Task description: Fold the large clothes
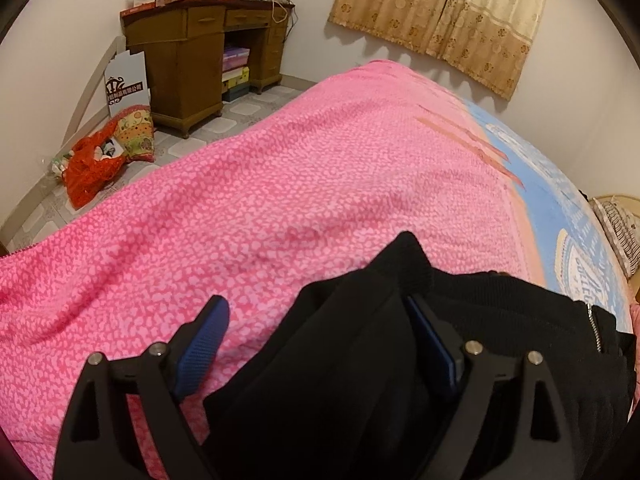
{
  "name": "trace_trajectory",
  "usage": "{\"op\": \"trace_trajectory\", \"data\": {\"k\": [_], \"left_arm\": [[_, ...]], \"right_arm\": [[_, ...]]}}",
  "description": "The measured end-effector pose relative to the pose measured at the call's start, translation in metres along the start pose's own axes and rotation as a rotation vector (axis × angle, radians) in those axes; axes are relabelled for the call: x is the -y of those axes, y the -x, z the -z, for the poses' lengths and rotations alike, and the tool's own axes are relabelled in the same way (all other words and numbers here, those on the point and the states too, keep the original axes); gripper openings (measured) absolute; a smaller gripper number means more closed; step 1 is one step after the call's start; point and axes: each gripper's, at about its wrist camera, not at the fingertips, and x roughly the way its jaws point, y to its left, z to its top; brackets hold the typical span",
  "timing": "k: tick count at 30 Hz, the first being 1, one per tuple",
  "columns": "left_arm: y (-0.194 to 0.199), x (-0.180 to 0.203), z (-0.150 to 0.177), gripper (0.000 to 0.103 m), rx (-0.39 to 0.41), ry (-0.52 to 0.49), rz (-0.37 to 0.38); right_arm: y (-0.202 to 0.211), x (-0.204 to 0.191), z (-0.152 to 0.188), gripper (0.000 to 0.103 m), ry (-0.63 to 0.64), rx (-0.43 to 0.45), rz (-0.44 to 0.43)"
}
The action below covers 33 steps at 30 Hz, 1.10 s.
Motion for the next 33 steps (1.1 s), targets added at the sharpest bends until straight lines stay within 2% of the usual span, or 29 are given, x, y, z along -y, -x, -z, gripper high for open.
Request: {"op": "trace_trajectory", "data": {"k": [2, 3, 5, 7, 10, 11, 12, 14, 17, 21, 26, 30, 33], "left_arm": [[0.000, -0.001, 0.000, 0.091, 0.003, 0.001, 0.000], [0.000, 0.000, 0.000, 0.091, 0.004, 0.001, -0.001], [0.001, 0.000, 0.002, 0.091, 0.008, -0.001, -0.004], [0.003, -0.001, 0.003, 0.091, 0.014, 0.000, -0.003], [0.002, -0.003, 0.004, 0.091, 0.009, 0.009, 0.021], [0.001, -0.005, 0.004, 0.091, 0.003, 0.013, 0.038], [0.001, -0.006, 0.004, 0.091, -0.001, 0.015, 0.045], [-0.001, -0.009, 0.003, 0.091, -0.012, 0.033, 0.076], [-0.002, -0.015, 0.002, 0.092, -0.012, 0.064, 0.099], [0.005, -0.008, 0.004, 0.091, 0.009, 0.029, 0.056], [0.055, -0.005, 0.016, 0.091, 0.081, -0.086, 0.012], [0.109, -0.011, 0.045, 0.095, 0.160, -0.225, -0.121], [0.133, -0.016, 0.062, 0.099, 0.196, -0.275, -0.209]], "right_arm": [[-0.009, -0.017, 0.010, 0.041, 0.052, -0.082, -0.101], [-0.017, -0.028, 0.016, 0.040, 0.080, -0.120, -0.137], [-0.029, -0.042, 0.028, 0.039, 0.105, -0.159, -0.157], [-0.054, -0.050, 0.042, 0.039, 0.138, -0.218, -0.122], [-0.100, -0.032, 0.079, 0.037, 0.224, -0.289, 0.013], [-0.101, -0.024, 0.086, 0.037, 0.198, -0.300, 0.007], [-0.100, -0.006, 0.084, 0.036, 0.105, -0.305, -0.038], [-0.098, 0.013, 0.081, 0.025, 0.000, -0.301, -0.058], [-0.097, 0.012, 0.081, 0.025, 0.006, -0.296, -0.061], [-0.096, -0.003, 0.083, 0.025, 0.076, -0.287, -0.013], [-0.096, 0.003, 0.082, 0.027, 0.066, -0.278, -0.032], [-0.099, 0.003, 0.082, 0.027, 0.082, -0.276, -0.019], [-0.105, 0.003, 0.081, 0.027, 0.090, -0.282, -0.014]]}}
